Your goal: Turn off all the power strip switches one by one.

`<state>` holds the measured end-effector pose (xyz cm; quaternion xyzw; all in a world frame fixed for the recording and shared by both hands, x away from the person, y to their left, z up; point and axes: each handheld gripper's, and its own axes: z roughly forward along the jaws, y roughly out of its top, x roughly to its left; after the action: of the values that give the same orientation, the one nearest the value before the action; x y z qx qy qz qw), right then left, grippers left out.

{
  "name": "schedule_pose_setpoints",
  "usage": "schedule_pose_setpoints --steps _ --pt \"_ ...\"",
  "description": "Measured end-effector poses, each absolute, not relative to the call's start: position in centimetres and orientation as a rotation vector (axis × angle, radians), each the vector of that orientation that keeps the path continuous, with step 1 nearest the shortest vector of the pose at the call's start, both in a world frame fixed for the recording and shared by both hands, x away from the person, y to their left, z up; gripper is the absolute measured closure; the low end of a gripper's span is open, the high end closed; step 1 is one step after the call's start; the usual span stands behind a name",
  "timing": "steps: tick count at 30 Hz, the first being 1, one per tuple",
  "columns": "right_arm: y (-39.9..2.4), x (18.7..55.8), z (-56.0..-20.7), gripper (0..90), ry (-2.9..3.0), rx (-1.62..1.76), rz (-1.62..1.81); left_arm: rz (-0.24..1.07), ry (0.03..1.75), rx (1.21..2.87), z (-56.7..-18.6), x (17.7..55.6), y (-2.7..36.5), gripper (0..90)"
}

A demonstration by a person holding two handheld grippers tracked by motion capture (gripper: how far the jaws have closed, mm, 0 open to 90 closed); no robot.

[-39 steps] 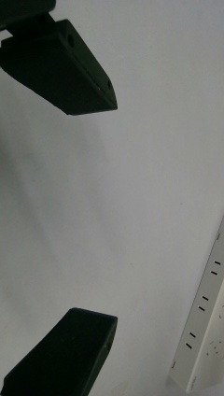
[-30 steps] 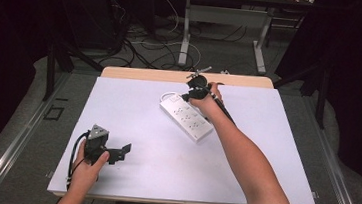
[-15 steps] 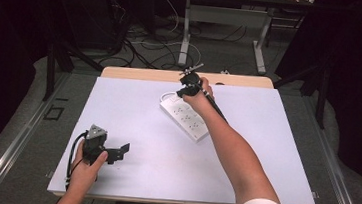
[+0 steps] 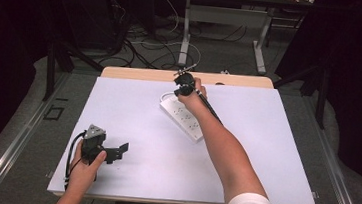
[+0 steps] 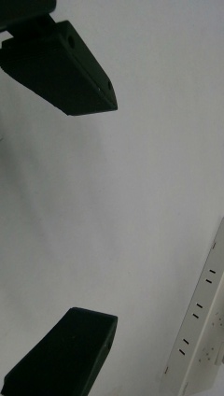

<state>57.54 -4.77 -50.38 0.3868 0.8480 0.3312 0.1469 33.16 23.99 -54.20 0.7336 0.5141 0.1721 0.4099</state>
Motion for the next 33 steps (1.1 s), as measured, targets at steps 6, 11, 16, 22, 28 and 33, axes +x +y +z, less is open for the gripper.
schedule_pose_setpoints --steps 6,11,16,22,28,33 --pt "-4.7 58.1 -51.4 90.0 2.411 1.143 0.987 0.429 1.297 1.845 -54.3 33.2 24.0 0.9" --pt "-4.6 58.4 -52.2 90.0 2.413 1.154 0.998 0.428 1.295 1.845 -54.3 33.2 24.0 0.9" --pt "-4.2 58.4 -52.7 90.0 2.438 1.174 0.963 0.420 1.297 1.847 -54.3 33.2 24.1 1.0" --pt "-3.9 58.3 -53.0 90.0 2.410 1.166 1.008 0.425 1.294 1.850 -54.3 33.2 24.0 1.0" --pt "-4.0 58.1 -53.3 90.0 2.398 1.181 0.990 0.421 1.293 1.858 -54.3 33.1 23.9 1.0" --pt "-3.7 58.1 -53.0 90.0 2.412 1.196 0.947 0.424 1.292 1.857 -54.3 33.1 23.9 1.0"
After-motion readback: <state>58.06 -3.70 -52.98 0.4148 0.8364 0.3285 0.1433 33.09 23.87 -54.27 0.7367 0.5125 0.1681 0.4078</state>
